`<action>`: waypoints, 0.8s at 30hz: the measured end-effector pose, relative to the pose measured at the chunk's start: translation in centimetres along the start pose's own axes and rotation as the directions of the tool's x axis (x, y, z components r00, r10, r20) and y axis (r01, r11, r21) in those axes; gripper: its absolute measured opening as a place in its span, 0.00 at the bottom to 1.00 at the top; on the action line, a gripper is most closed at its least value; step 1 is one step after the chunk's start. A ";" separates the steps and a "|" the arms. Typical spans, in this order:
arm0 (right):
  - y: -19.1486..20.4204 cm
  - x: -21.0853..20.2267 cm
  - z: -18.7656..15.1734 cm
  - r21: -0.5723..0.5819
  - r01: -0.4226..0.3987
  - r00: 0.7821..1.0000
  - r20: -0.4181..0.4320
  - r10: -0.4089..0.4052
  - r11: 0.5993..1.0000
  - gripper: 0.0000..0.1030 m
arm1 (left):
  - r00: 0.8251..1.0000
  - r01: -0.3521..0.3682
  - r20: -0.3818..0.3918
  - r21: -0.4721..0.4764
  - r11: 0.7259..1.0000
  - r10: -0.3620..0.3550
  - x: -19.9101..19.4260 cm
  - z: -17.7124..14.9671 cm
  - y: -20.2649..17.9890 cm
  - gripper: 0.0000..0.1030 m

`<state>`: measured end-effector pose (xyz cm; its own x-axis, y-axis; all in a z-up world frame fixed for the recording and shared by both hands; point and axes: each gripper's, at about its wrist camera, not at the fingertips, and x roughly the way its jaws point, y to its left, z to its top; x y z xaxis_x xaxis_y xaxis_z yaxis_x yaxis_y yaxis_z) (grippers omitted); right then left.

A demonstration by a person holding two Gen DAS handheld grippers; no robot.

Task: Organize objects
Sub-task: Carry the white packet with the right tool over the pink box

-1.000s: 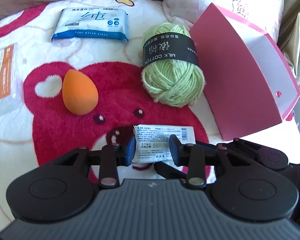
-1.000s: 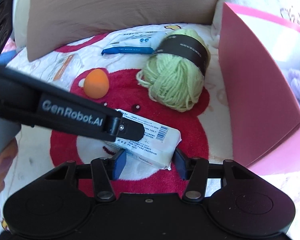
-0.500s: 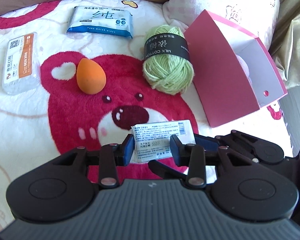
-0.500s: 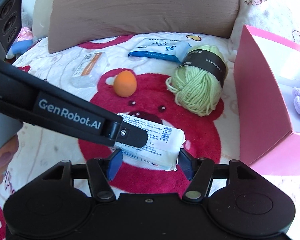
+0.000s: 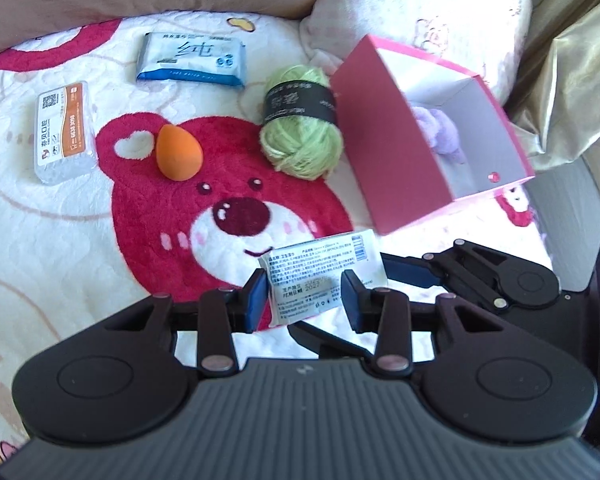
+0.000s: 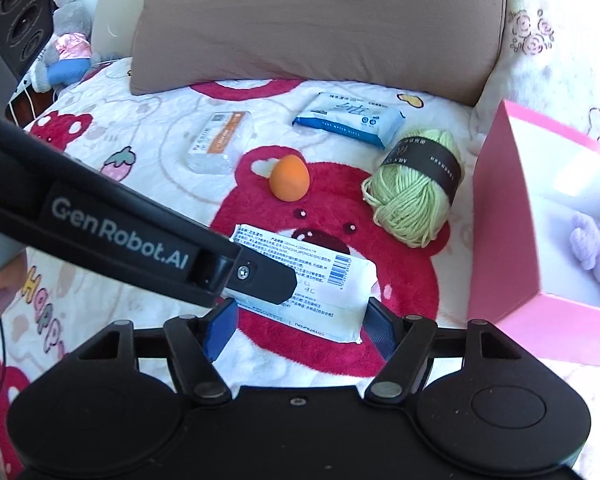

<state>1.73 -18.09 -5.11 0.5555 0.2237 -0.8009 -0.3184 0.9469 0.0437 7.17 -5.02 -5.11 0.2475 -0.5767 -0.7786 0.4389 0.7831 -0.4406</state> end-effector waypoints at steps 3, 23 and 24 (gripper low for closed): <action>-0.1 -1.4 0.5 0.001 -0.007 1.000 -0.013 0.007 1.000 0.74 | 1.000 0.006 -0.003 0.018 1.000 -0.006 -1.0 -0.1 -1.0 0.36; -2.9 -10.3 1.1 0.063 0.017 1.000 -0.017 -0.015 0.998 0.74 | 0.997 0.070 -0.051 0.110 0.991 -0.065 -5.2 1.7 -9.2 0.36; -3.4 -10.8 1.2 0.064 0.020 1.000 -0.014 -0.019 0.998 0.74 | 0.996 0.079 -0.052 0.114 0.990 -0.073 -5.2 2.0 -9.6 0.36</action>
<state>-2.28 -23.43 4.05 0.5506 0.2021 -0.8099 -0.2572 0.9641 0.0657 3.38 -9.99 4.00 0.1695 -0.6196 -0.7664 0.5530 0.7035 -0.4465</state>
